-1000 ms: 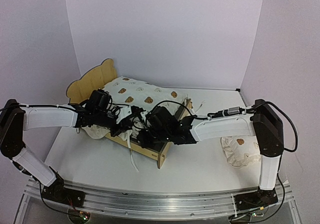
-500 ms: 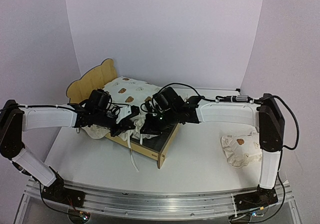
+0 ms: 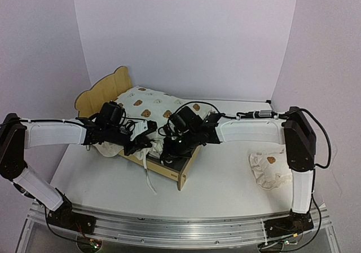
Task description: Set up the pet bed
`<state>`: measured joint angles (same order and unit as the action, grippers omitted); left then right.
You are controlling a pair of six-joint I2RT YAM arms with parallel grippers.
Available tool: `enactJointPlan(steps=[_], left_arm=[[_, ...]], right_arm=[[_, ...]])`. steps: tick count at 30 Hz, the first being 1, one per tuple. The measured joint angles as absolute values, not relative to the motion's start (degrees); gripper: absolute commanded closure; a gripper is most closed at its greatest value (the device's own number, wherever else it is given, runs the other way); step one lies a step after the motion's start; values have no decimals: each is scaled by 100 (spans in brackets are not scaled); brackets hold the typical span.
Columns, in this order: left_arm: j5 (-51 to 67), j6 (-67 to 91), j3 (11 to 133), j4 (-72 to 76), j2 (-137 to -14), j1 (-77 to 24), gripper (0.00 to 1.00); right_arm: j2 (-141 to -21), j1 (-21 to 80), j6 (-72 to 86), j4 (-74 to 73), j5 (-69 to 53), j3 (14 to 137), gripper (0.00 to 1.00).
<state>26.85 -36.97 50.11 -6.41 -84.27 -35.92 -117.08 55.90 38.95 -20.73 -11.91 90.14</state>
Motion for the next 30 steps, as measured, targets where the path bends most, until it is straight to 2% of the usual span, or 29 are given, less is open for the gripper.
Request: enactJointPlan(steps=[7,9,12,14,30], left_arm=[[2739,-3700,5009,-760,-8427,-3594,100],[2753,-3720,5009,-767,-8427,-3593,99],[2830,-3756,5009,-821,-8425,-3592,98],[2898,-3772,5009,-890,-8419,-3593,98],[3293,-3894,5011,-1138,-8430,-3749,97]], right_arm=[[-11914,5594,3757,-2062,-1084,8987,100],[-11915,5603,3693,-2064,-1112,8984,93],[-11915,5618,3571,-2120,-1215,8967,74],[-11910,5621,3392,-2246,-1269,8973,65],[-10850,5619,2957,-4071,-1192,9180,45]])
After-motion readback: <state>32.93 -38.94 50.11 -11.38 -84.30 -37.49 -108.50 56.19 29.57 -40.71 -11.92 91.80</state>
